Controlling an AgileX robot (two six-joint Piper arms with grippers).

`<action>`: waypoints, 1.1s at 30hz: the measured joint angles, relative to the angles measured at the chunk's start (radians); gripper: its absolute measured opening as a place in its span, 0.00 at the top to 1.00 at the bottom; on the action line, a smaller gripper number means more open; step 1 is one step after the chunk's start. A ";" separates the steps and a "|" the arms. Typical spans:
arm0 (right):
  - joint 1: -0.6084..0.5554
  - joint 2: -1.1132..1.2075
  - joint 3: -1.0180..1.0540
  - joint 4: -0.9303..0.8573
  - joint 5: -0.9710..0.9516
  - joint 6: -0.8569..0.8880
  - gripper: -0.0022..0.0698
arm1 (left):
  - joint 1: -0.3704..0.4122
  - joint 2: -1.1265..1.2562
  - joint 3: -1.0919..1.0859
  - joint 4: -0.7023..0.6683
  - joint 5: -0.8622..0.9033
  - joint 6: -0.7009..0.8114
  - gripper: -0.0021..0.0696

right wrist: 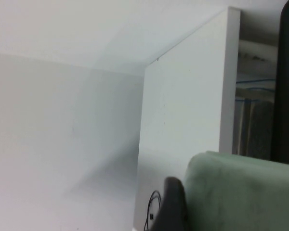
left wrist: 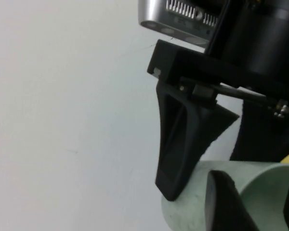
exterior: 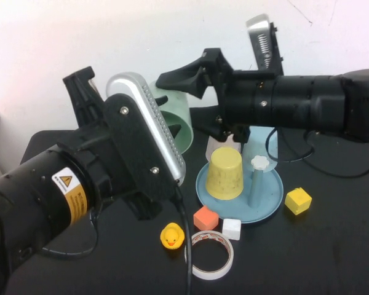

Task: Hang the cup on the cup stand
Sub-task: Adjust the cup with two arms, then place the cup on the cup holder

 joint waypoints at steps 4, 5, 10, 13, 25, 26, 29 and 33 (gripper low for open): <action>-0.038 0.000 0.000 0.000 0.000 -0.008 0.19 | 0.000 0.000 0.000 0.002 -0.007 -0.032 0.61; -0.049 0.000 0.000 0.000 0.000 -0.012 0.19 | 0.000 0.000 0.000 0.002 -0.009 -0.042 0.61; -0.110 0.000 0.000 0.000 0.051 -0.109 0.19 | 0.000 -0.034 0.000 0.002 -0.049 -0.161 0.61; -0.155 0.000 0.000 0.000 0.111 -0.219 0.19 | 0.000 -0.092 0.000 0.002 -0.117 -0.327 0.64; -0.337 0.000 0.000 -0.006 0.320 -0.622 0.20 | 0.000 -0.390 0.119 0.007 -0.169 -0.721 0.96; -0.353 0.000 0.000 -0.006 0.338 -0.663 0.20 | 0.000 -0.410 0.154 0.007 -0.170 -0.742 0.97; -0.392 -0.010 0.000 -0.007 0.395 -0.789 0.20 | 0.000 -0.467 0.258 0.007 -0.162 -0.794 0.97; -0.426 -0.023 0.000 -0.013 0.483 -0.998 0.20 | 0.000 -0.502 0.374 0.007 -0.132 -0.819 0.97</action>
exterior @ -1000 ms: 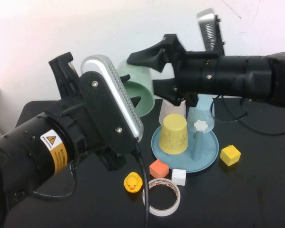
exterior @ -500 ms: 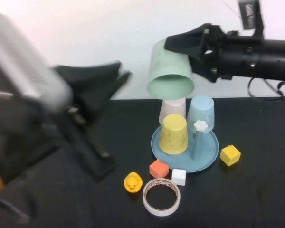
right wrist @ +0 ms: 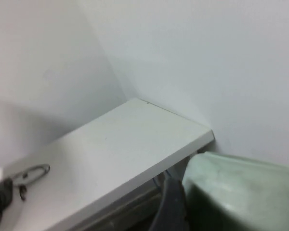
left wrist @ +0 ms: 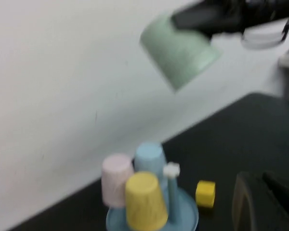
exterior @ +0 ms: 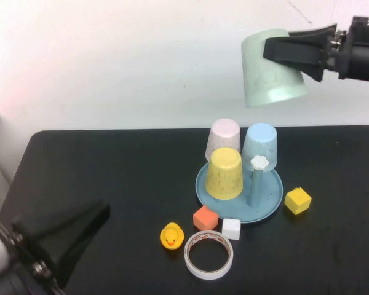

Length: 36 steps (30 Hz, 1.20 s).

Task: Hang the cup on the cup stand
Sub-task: Place the cup on the cup holder

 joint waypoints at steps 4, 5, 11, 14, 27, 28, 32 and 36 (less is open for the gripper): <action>-0.005 -0.004 0.000 -0.006 0.073 -0.178 0.20 | 0.000 -0.005 0.085 0.000 0.050 -0.009 0.97; -0.005 -0.004 0.000 -0.009 0.076 -0.216 0.20 | 0.000 -0.005 0.099 0.000 0.068 -0.007 0.97; -0.005 -0.006 0.000 -0.010 0.055 -0.513 0.20 | 0.000 -0.005 0.197 0.000 0.189 0.003 0.97; -0.005 -0.006 0.000 -0.010 0.005 -0.597 0.20 | 0.000 -0.007 0.218 -0.002 0.189 0.003 0.97; -0.005 -0.006 0.000 -0.010 -0.056 -0.589 0.20 | 0.000 -0.007 0.225 -0.002 0.128 0.003 0.97; -0.005 -0.006 0.000 -0.010 -0.056 -0.589 0.20 | 0.000 -0.007 0.225 -0.002 0.127 0.003 0.97; -0.005 -0.006 0.000 -0.010 -0.056 -0.588 0.20 | 0.000 -0.007 0.225 -0.002 0.126 0.003 0.97; -0.005 -0.006 0.000 -0.010 -0.057 -0.587 0.20 | 0.000 -0.007 0.225 -0.002 0.126 0.003 0.97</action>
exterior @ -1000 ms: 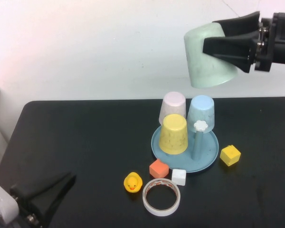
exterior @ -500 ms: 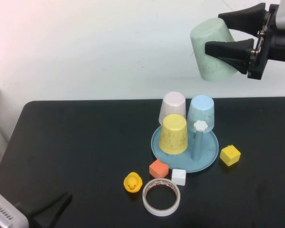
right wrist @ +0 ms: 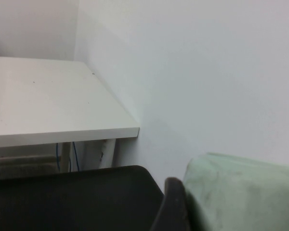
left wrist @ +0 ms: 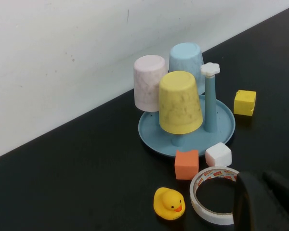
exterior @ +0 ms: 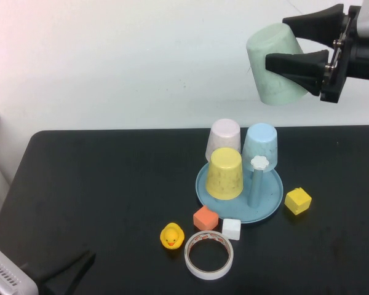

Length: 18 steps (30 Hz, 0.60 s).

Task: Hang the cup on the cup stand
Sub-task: Place the cup on the cup holder

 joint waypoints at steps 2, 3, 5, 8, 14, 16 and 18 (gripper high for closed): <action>0.000 0.000 0.000 0.000 0.000 0.000 0.20 | 0.000 0.000 0.000 0.000 0.000 0.000 0.97; 0.000 0.000 0.000 0.000 -0.002 0.000 0.20 | 0.000 0.000 0.000 0.000 0.000 0.000 0.97; -0.002 0.000 0.000 0.000 -0.002 0.000 0.20 | 0.000 0.000 0.000 0.000 0.000 0.000 0.97; -0.006 0.002 0.000 0.000 -0.005 0.000 0.20 | 0.000 0.000 0.000 0.000 0.000 0.000 0.97; -0.009 0.051 0.000 0.000 0.018 -0.054 0.20 | 0.000 0.000 0.000 0.000 0.000 0.000 0.97; -0.009 0.080 0.000 0.000 0.044 -0.074 0.20 | 0.000 0.000 0.000 0.000 0.000 0.000 0.97; -0.009 0.110 0.000 0.000 0.075 -0.097 0.20 | 0.000 0.000 0.000 0.000 0.000 0.000 0.97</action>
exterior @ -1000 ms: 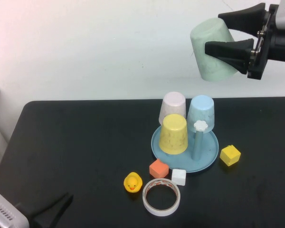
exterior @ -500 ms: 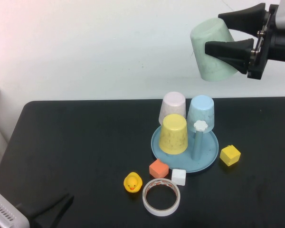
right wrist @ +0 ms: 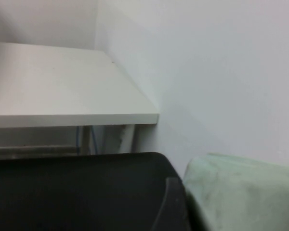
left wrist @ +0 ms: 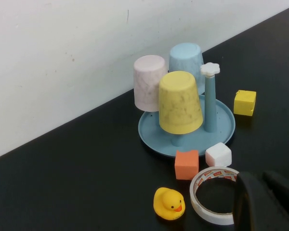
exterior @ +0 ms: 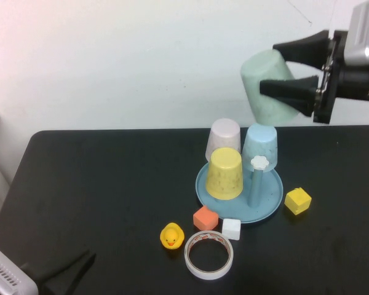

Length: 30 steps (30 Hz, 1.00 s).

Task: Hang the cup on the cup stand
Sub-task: Place the cup on the cup holder

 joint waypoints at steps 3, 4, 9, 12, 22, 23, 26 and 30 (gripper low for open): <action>0.000 0.052 0.000 0.000 0.025 -0.026 0.20 | 0.000 0.000 0.000 0.000 0.000 0.000 0.97; 0.000 0.065 0.000 0.000 0.028 -0.029 0.20 | 0.000 0.000 0.000 0.000 0.000 0.000 0.97; 0.000 0.126 0.000 0.000 0.038 -0.059 0.20 | 0.000 0.000 0.000 0.000 0.000 0.000 0.97; 0.000 0.169 0.000 0.000 0.038 -0.085 0.20 | 0.000 0.000 0.000 0.000 0.000 0.000 0.97; 0.000 0.278 -0.001 0.000 0.038 -0.126 0.20 | 0.000 0.000 0.000 0.000 0.000 0.014 0.97; 0.000 0.287 -0.001 0.000 0.038 -0.128 0.20 | 0.000 0.000 0.000 0.000 0.000 0.014 0.97; 0.000 0.305 -0.001 0.000 0.035 -0.139 0.20 | 0.000 0.000 0.000 0.000 0.000 0.018 0.97; 0.000 0.327 -0.027 0.004 0.035 -0.138 0.20 | 0.000 0.000 0.000 0.000 0.000 0.022 0.97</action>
